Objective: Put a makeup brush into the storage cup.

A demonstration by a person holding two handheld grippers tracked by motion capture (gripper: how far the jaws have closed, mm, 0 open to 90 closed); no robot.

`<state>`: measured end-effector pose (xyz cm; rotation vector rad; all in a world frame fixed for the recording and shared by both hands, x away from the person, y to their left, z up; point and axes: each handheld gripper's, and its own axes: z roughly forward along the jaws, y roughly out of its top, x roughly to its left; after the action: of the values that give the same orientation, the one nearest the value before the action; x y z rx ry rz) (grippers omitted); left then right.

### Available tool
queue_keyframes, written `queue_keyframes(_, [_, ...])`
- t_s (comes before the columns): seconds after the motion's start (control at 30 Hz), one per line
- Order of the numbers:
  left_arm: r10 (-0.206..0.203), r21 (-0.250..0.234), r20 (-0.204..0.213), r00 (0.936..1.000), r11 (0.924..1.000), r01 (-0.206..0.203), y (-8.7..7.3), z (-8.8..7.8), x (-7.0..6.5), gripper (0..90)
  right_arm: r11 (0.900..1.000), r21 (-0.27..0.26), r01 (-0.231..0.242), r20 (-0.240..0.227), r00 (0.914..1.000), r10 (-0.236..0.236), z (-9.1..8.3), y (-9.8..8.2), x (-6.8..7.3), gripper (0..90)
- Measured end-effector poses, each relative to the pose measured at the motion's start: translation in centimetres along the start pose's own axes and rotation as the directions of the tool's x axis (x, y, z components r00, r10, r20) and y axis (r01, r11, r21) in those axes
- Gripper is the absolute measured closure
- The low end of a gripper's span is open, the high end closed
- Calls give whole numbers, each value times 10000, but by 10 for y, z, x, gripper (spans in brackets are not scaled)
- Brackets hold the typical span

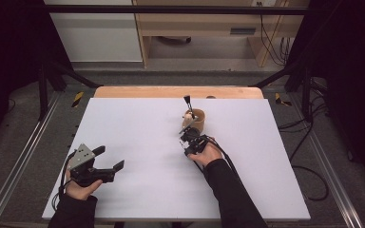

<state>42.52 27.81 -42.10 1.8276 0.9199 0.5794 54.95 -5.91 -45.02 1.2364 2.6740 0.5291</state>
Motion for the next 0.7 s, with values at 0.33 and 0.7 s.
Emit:
queue_keyframes(0.33, [7,0,9,10000,10000,-7,0,0,0,86,9994,60,338,268,9991,-340,0,-1,7,811])
queue_keyframes(0.7, [15,-14,15,10000,10000,-15,0,0,-1,86,9996,160,243,201,9995,-247,0,0,8,856])
